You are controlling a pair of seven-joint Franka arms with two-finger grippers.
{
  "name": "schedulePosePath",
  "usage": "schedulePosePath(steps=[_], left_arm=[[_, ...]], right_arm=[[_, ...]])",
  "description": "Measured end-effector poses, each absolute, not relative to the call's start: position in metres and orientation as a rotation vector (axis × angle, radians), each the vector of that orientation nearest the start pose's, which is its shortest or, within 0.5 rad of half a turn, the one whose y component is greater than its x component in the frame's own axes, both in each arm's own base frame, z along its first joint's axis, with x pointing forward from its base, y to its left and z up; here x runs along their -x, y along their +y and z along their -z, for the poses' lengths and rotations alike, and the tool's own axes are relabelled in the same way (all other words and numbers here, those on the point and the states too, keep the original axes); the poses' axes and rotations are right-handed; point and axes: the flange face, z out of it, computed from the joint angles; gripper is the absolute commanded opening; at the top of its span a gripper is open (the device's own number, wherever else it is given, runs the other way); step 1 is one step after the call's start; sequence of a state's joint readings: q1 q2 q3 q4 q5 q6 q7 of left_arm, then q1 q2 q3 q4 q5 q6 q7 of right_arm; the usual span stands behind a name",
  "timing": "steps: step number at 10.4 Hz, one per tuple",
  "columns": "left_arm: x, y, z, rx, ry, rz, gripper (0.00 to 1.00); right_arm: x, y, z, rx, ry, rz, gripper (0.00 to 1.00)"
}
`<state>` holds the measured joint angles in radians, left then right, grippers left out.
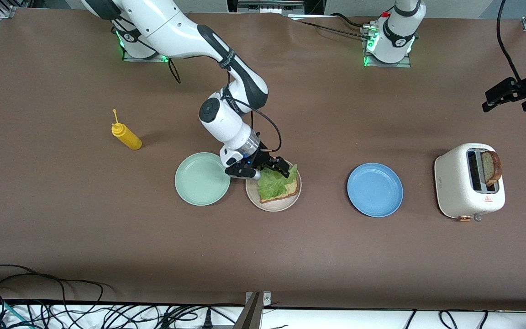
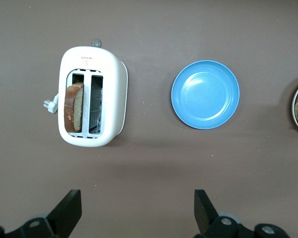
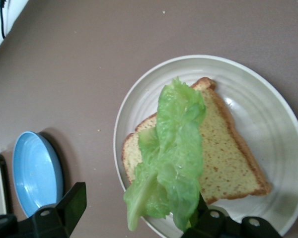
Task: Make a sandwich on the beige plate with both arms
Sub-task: 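Lower the lettuce onto the bread slice with the right gripper, then open the right gripper to release the lettuce on the bread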
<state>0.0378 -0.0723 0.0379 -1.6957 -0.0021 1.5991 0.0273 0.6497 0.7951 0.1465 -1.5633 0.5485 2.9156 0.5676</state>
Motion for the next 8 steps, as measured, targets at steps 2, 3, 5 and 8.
schedulePosePath(steps=[2,3,5,8], left_arm=[[-0.531,0.041,-0.607,3.147,-0.076,-0.038,1.0],[-0.531,0.041,-0.607,3.147,-0.076,-0.038,1.0],[-0.531,0.041,-0.607,3.147,-0.076,-0.038,1.0],[-0.531,0.041,-0.607,3.147,-0.077,-0.038,1.0]], right_arm=[[-0.558,0.495,-0.25,2.461,0.49,0.198,0.89],[-0.564,0.498,-0.265,2.444,0.524,0.168,0.89],[-0.582,0.495,-0.306,2.419,0.594,0.111,0.9],[-0.598,0.49,-0.347,2.4,0.652,0.056,0.9]])
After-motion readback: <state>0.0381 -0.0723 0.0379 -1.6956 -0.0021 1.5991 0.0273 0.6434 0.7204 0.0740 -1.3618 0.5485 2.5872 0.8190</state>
